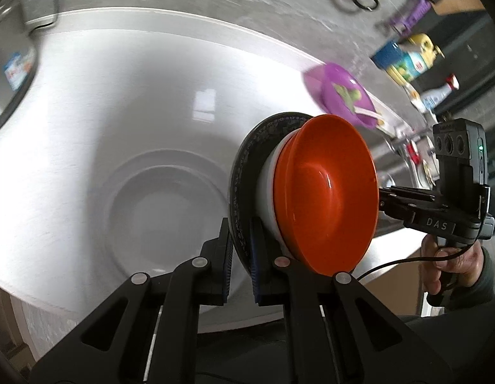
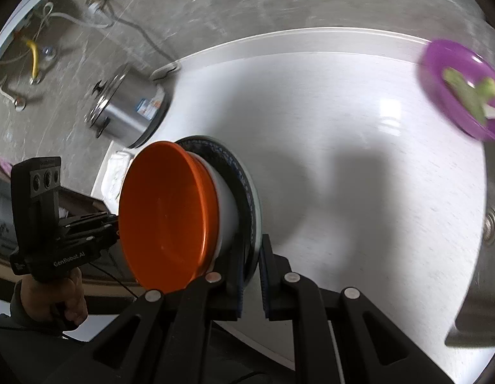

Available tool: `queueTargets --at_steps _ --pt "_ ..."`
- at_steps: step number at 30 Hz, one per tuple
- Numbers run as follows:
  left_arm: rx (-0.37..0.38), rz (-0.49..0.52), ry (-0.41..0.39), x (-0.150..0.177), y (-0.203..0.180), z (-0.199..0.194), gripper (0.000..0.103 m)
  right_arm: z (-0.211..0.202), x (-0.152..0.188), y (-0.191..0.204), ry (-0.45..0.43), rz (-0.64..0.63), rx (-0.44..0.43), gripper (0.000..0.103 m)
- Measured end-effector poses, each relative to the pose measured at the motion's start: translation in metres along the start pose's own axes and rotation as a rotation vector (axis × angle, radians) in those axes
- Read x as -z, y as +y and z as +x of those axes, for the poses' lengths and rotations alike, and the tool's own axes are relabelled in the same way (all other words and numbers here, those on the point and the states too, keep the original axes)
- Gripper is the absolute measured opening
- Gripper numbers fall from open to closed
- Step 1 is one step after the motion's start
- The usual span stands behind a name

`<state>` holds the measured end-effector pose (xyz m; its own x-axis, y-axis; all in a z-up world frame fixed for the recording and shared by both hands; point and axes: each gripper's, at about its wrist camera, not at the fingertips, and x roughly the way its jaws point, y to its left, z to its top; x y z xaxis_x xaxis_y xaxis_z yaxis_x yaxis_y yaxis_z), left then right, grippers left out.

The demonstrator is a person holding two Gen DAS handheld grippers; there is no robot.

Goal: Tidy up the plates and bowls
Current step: 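Lift the bowl stack with both grippers and lower it onto the plate stack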

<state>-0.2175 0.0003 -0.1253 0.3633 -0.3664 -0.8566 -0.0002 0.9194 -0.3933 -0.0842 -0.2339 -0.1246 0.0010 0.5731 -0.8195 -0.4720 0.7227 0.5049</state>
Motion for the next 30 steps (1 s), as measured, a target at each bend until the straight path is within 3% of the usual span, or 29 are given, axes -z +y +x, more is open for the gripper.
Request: queueTargets --at_steps 7,16,30 --pt "-0.029 -0.067 -0.007 0.010 0.066 -0.021 0.007 0.035 -0.016 0.033 0.047 -0.054 -0.030 0.012" --pt "-0.033 -0.091 0.044 0.026 0.127 0.005 0.007 0.085 -0.016 0.042 0.116 -0.037 -0.022 0.012" --pt "-0.040 -0.094 0.083 0.039 0.167 0.039 0.007 0.127 -0.011 0.034 0.146 -0.001 0.015 0.012"
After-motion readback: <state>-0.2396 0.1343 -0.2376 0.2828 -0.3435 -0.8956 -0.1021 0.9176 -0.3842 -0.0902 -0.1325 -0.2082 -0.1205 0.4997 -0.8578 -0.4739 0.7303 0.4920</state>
